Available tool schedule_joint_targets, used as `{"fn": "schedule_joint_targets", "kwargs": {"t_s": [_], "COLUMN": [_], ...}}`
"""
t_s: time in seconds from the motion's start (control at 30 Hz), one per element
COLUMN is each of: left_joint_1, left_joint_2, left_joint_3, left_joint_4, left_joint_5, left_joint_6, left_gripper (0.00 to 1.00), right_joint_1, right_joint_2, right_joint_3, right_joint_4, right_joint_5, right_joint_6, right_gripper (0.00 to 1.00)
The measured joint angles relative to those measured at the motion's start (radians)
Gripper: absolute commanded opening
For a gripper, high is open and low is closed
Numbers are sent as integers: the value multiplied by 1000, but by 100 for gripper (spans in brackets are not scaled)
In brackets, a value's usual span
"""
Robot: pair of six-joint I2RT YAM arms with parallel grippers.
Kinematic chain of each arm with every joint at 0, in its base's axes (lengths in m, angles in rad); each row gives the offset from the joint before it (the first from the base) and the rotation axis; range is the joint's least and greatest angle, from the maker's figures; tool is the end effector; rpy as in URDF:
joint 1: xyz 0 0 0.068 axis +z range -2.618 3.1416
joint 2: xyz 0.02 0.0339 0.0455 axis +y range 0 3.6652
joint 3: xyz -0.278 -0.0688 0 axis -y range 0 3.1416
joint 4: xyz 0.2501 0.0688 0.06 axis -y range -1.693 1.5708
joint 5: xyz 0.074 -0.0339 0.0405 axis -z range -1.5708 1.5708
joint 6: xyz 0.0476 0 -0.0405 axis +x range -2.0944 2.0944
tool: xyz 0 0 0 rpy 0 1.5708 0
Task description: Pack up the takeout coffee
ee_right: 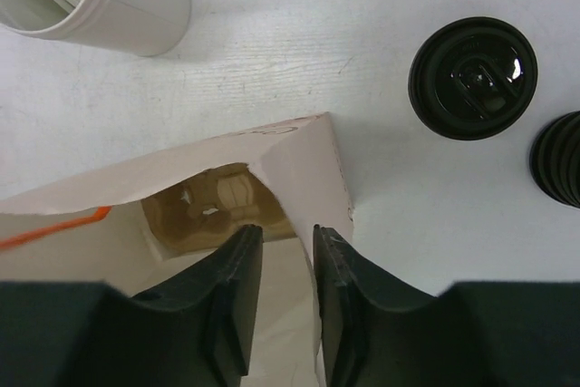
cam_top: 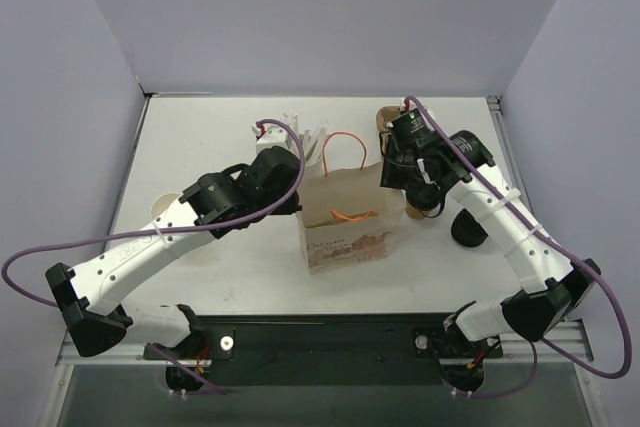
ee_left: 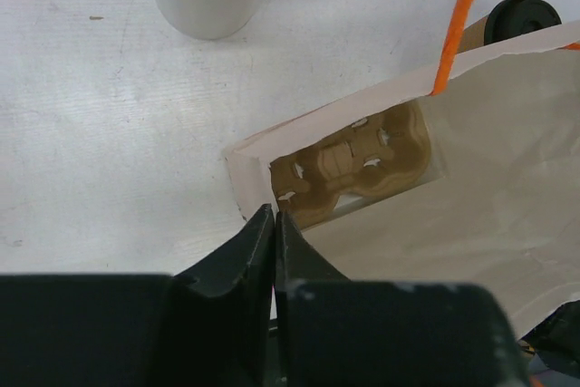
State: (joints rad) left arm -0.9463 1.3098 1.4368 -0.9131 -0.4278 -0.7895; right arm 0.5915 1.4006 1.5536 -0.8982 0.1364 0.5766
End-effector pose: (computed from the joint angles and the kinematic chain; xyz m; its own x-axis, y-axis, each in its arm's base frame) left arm 0.1748 -0.2088 0.3903 -0.6937 -0.1423 -0.7060 0.1054 0.9497 -0.2950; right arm 0.2526 0.1619 0.4027 -0.7278 0.1617 -0.6664 -0.0867 0.9423 0.3234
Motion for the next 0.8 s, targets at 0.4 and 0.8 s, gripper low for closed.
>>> {"fn": "schedule_joint_targets", "kwargs": {"t_s": [0.4, 0.8], "left_joint_1": [28, 28], "left_joint_2": [-103, -446], "left_joint_3": [-103, -486], "left_joint_4": [189, 468], "left_joint_5": [21, 153], "left_joint_6": [266, 436], "left_gripper": [0, 0], "right_joint_1": [-3, -16], "right_joint_2": [-147, -334], "right_joint_3": [159, 10], "right_joint_4": [2, 99], "right_joint_5": [-57, 31], "right_joint_6": [-108, -140], "right_gripper": [51, 51]}}
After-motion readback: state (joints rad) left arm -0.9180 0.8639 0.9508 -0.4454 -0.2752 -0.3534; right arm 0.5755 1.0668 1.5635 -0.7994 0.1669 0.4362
